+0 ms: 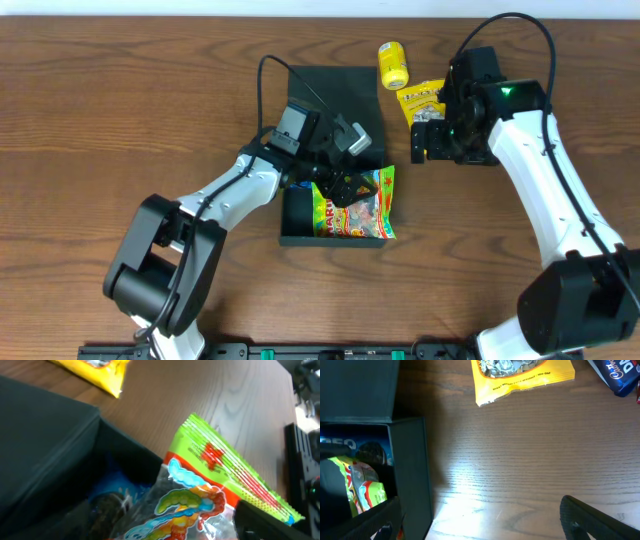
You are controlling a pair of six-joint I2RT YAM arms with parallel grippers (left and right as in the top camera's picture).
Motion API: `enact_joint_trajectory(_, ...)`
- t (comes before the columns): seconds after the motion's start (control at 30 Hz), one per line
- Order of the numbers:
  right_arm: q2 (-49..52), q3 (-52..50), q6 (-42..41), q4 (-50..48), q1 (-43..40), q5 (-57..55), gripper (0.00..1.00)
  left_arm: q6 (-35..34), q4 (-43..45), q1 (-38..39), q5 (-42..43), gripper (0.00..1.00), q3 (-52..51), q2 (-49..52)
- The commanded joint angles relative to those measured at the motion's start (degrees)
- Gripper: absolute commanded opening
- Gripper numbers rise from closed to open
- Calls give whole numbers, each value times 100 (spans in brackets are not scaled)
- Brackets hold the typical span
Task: Pack container
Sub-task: 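Press the gummy bag down into the box with the left gripper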
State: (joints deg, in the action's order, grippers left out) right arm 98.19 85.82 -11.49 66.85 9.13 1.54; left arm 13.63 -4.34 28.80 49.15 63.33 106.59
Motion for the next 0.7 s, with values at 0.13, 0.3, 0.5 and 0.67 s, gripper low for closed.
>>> enact_joint_trajectory(0.13,-118,7,90,46,-48,2,99,52,31,28,153,65,133,79)
enact_joint_trajectory(0.3,-118,7,92,44,-48,0,99,52,-13,28,153,54,133,79)
enact_joint_trajectory(0.5,-118,7,133,42,-48,2,99,79,-15,87,149,53,133,98)
enact_joint_trajectory(0.67,-118,7,133,42,-48,2,99,81,-31,92,151,49,133,103)
